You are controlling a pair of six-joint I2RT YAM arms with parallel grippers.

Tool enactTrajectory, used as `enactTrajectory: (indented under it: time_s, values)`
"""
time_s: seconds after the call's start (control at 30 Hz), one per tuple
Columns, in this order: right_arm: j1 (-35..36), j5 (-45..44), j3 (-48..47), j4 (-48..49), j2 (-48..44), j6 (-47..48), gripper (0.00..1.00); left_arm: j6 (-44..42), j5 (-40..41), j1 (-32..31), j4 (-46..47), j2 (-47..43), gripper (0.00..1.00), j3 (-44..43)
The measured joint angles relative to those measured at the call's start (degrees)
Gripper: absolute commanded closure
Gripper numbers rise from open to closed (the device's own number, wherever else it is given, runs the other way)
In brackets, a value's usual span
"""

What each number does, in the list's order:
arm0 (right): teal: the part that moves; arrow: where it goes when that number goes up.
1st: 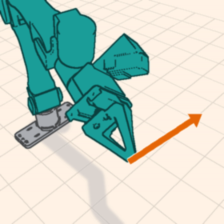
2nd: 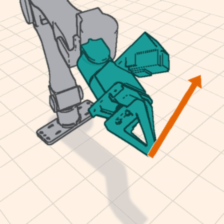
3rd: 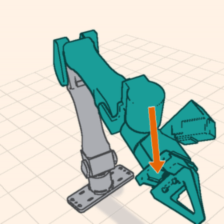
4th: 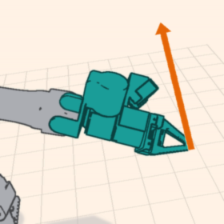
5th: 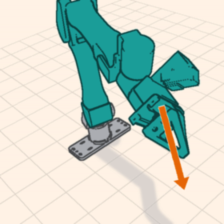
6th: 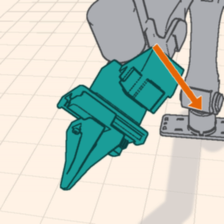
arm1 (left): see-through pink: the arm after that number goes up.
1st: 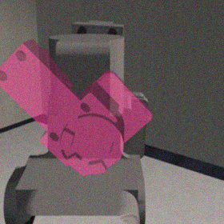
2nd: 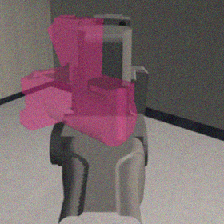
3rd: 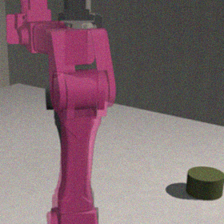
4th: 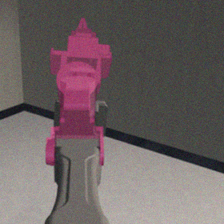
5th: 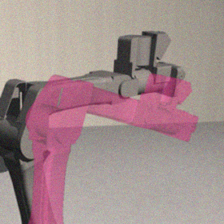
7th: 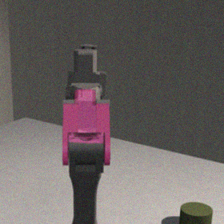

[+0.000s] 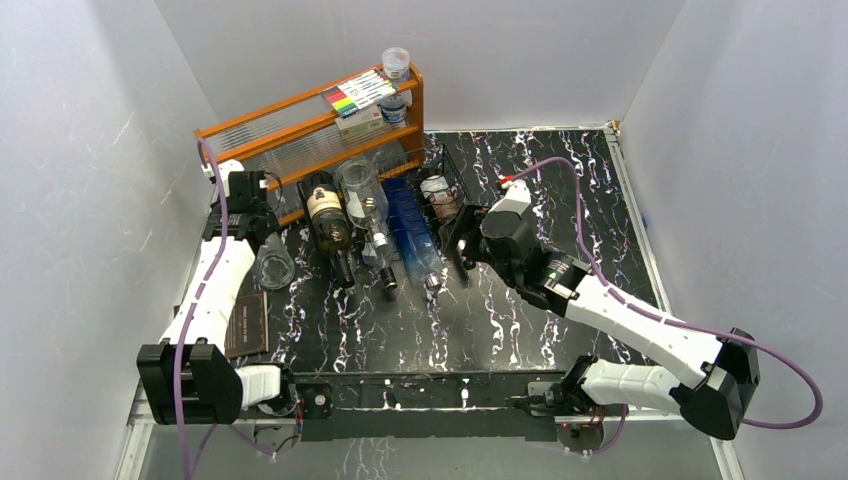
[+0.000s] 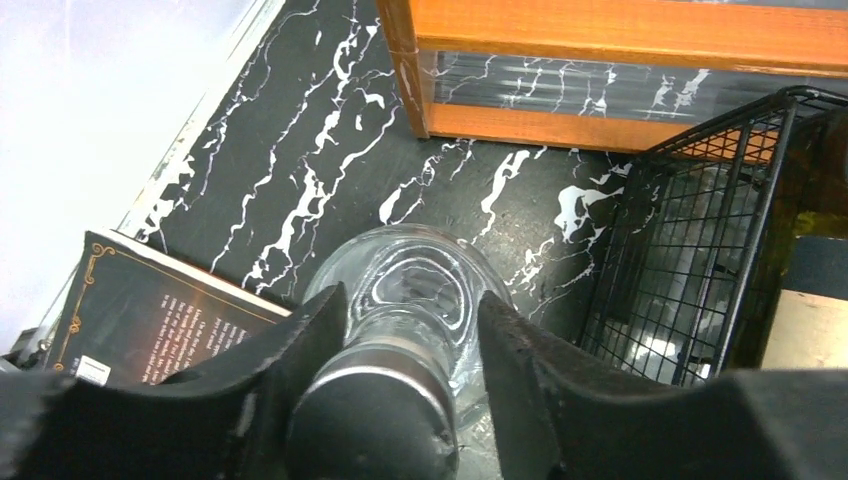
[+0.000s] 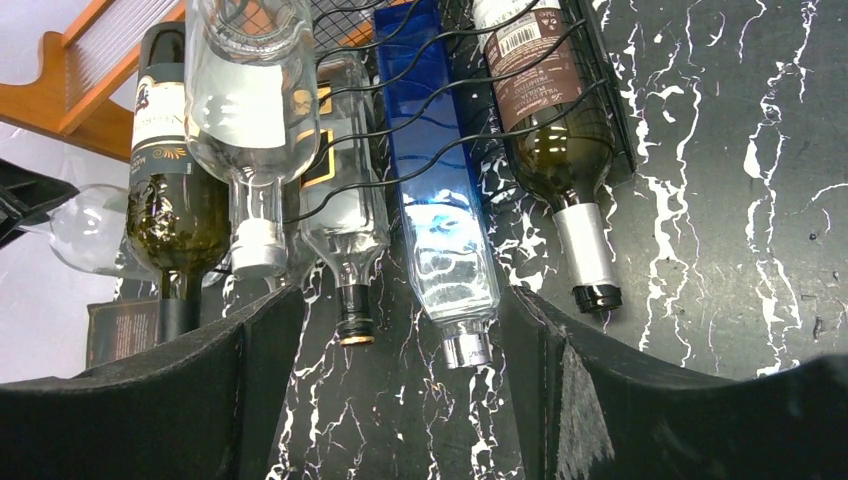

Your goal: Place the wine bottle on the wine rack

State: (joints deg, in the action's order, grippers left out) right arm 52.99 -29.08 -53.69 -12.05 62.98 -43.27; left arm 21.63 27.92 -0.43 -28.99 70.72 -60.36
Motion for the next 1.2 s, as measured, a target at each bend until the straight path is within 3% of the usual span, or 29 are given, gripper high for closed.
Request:
enactTrajectory:
  time_s: [0.13,0.2,0.37,0.5,0.57,0.77,1.2]
  values:
    - [0.0,-0.37,0.59,0.04,-0.96,-0.04,0.19,0.13,0.02,0.39,0.31,-1.01,0.83,0.02]
    - [-0.02,-0.55,1.09,-0.13,-1.49,-0.07,0.19,-0.17,0.04,0.35,-0.5,-1.6,1.0,0.11]
    - [-0.07,-1.2,1.09,-0.26,-1.55,-0.02,0.19,-1.79,-2.32,-1.77,-11.32,-5.33,1.0,-2.34]
    - [-0.22,-1.4,1.09,-1.6,-1.55,0.13,0.19,-0.9,-4.74,-14.1,-19.69,-12.02,1.0,-5.16]
    - [-0.55,-1.42,1.07,-1.99,-1.57,0.17,0.18,0.04,-6.78,-17.25,-21.99,-13.62,1.0,-5.22]
    - [-1.6,-1.42,0.96,-4.11,-2.21,0.5,0.18,-1.14,-15.85,-18.08,-25.27,-18.47,1.0,-5.22]
    - [-4.72,-0.04,0.96,-5.18,-2.84,0.76,0.18,-12.2,-44.76,-18.1,-25.03,-24.68,1.0,-2.78]
